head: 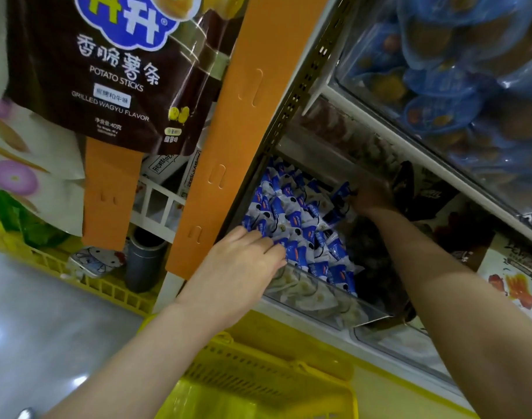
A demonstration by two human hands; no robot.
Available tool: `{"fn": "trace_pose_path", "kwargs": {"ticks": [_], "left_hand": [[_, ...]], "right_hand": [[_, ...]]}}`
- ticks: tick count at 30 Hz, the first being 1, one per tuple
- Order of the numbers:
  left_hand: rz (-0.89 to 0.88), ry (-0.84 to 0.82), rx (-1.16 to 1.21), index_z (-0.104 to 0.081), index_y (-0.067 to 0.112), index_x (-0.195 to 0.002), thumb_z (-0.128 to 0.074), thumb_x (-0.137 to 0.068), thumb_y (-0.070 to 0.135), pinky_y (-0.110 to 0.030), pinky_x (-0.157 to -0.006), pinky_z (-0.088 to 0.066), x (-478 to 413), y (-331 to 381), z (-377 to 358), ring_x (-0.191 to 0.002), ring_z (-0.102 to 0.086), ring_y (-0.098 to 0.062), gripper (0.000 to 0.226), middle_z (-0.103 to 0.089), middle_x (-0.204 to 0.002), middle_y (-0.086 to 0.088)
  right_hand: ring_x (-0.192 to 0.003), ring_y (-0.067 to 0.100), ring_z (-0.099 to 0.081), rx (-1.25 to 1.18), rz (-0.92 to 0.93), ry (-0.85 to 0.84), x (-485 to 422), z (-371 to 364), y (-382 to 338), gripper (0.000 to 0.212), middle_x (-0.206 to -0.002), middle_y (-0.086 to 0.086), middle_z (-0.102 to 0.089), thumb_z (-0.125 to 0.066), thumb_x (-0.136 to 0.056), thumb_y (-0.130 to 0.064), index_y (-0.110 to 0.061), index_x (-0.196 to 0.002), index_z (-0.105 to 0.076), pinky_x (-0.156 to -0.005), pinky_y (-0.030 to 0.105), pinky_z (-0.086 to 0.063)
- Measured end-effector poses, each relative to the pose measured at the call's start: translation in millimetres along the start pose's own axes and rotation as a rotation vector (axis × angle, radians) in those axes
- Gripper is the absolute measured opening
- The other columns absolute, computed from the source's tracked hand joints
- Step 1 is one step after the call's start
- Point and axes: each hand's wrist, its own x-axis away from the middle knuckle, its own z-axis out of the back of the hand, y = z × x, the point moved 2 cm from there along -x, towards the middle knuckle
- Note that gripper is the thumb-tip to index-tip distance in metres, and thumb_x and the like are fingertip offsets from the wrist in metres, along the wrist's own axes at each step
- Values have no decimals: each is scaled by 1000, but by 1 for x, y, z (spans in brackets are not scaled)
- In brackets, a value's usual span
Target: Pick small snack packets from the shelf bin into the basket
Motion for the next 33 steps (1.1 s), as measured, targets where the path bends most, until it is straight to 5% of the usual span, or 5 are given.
{"fn": "trace_pose_path", "kwargs": {"ticks": [7,16,27,31,33], "left_hand": [[3,-5,2,-64,19,-74,-48,-86,22,-27,-66,-48,-1,1,-1,-62,-58,-16,21,-64,-66,4],[16,-19,12,-64,19,-75,-52,-86,21,-27,-67,-47,1,1,0,-63,-58,-16,16,-64,-67,4],[24,-54,-13,-65,17,-79,-59,-87,18,-29,-69,-47,2,2,5,-66,-59,-18,10,-65,-70,3],[95,-201,-4,-56,21,-111,-33,-100,28,-27,-91,-33,1,4,5,-99,-53,-16,26,-62,-105,4],[166,-215,30,-46,24,-125,-26,-101,33,-23,-98,-25,2,7,12,-113,-44,-12,33,-53,-122,7]], "right_hand": [[-111,32,-54,-61,44,159,9,4,-5,29,-122,18,-58,-45,-97,-18,-6,-119,-58,-87,33,-41],[-109,31,-56,288,-74,-137,36,-3,-3,35,-121,19,-55,-59,-87,-2,-1,-121,-52,-94,39,-49],[-106,31,-56,176,43,-61,39,-27,3,25,-118,20,-57,-51,-93,-8,-1,-116,-55,-86,34,-46],[-97,25,-57,59,96,-6,63,-19,-5,24,-114,15,-60,-49,-96,-23,-6,-112,-56,-77,32,-46],[-104,24,-56,-61,160,41,89,-3,-12,33,-121,11,-57,-49,-95,-30,-12,-123,-50,-84,35,-48]]}}
